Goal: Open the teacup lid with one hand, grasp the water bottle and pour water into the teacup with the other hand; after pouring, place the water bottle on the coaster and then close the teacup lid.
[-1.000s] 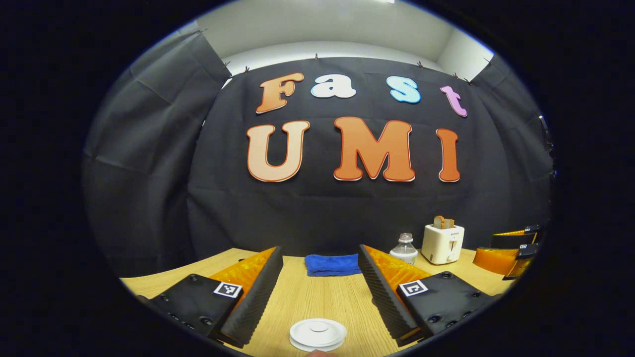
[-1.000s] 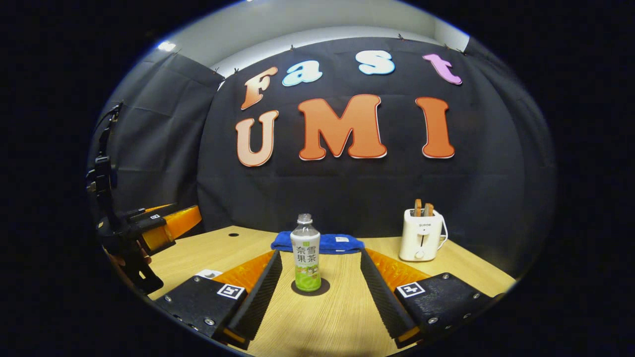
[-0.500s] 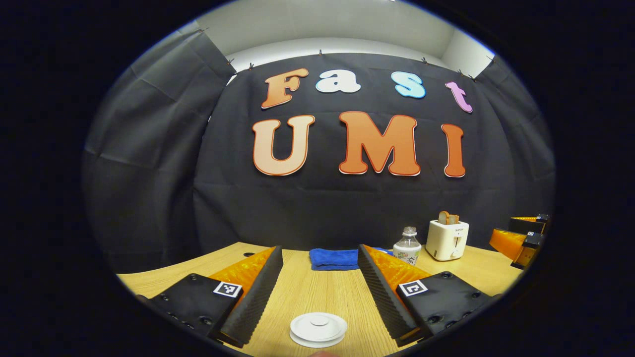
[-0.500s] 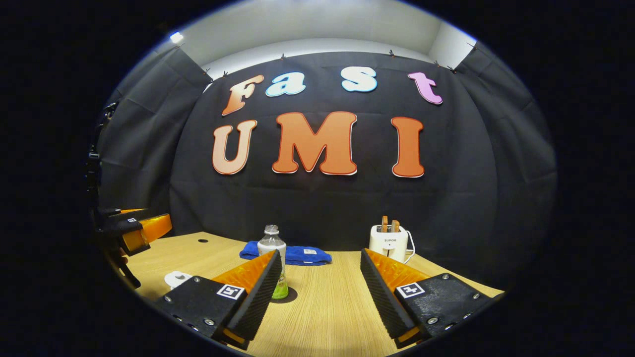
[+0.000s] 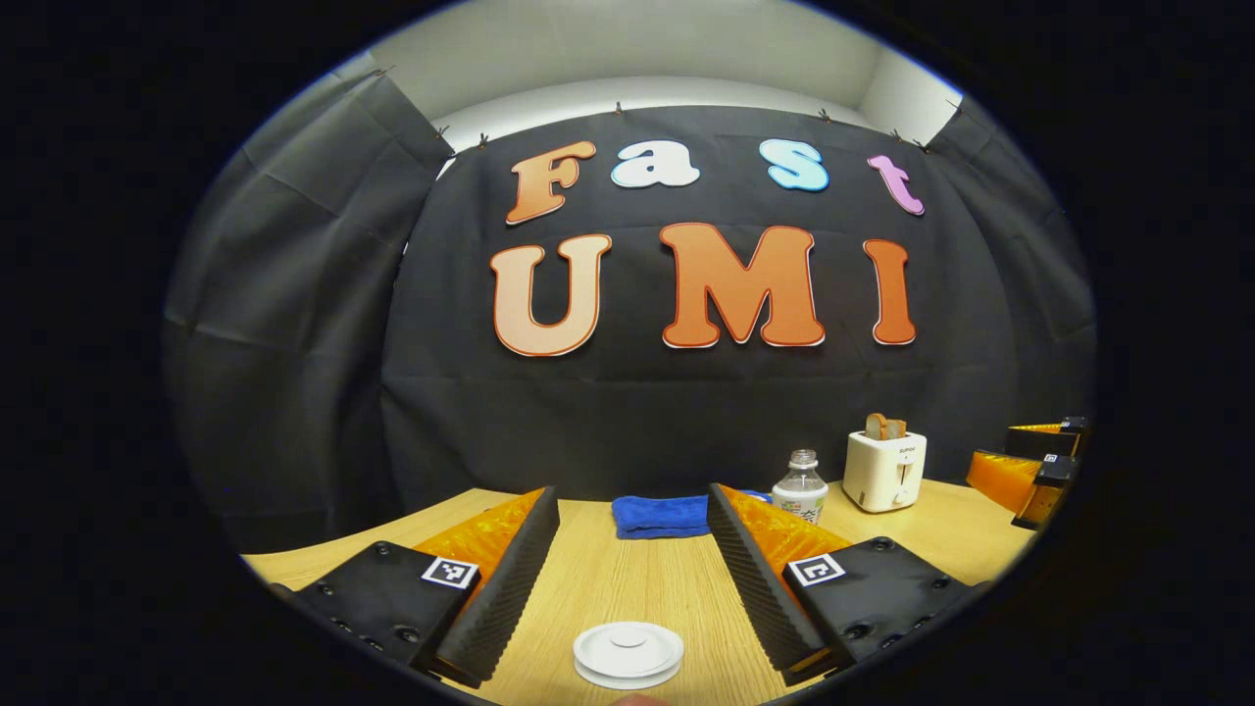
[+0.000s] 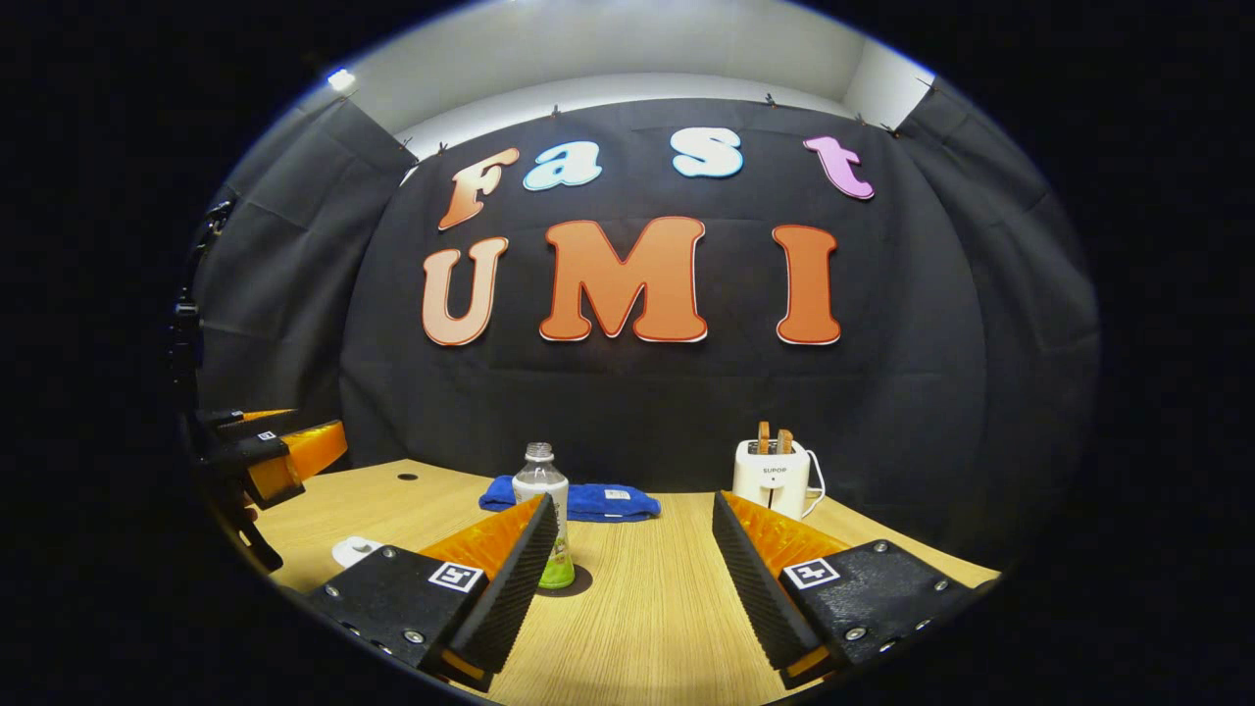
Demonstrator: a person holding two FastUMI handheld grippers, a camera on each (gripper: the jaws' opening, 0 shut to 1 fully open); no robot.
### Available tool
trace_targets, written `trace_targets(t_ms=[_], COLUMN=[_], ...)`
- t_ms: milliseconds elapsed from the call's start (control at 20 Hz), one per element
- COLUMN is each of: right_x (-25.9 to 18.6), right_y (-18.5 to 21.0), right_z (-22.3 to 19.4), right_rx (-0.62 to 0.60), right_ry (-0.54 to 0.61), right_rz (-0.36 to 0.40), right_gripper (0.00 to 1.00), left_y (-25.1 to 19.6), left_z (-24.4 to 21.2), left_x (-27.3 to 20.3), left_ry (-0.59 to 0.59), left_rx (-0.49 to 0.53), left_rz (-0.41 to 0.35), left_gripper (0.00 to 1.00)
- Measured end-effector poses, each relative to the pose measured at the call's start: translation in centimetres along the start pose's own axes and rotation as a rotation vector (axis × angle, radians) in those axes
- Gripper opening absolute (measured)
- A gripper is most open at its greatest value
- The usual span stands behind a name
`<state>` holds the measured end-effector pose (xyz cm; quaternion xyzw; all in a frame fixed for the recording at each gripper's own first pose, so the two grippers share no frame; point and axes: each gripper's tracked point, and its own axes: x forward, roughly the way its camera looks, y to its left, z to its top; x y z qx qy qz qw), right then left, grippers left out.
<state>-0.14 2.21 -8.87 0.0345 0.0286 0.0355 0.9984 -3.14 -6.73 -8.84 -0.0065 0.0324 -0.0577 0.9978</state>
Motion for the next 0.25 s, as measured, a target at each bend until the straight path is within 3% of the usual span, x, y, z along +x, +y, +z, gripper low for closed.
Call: trace_targets(t_ms=[50, 250], right_x=[-0.08, -0.15], right_y=[-0.01, 0.04], right_z=[0.21, 0.41], right_rx=[-0.009, -0.031], right_ry=[-0.004, -0.010], right_rz=[0.000, -0.007], right_gripper=[0.96, 0.95], left_y=[0.05, 0.29], left_z=[0.10, 0.34], left_x=[0.00, -0.25], left_ry=[-0.002, -0.004], left_rx=[-0.002, -0.005], left_rz=[0.001, 0.009], left_gripper=[0.95, 0.99])
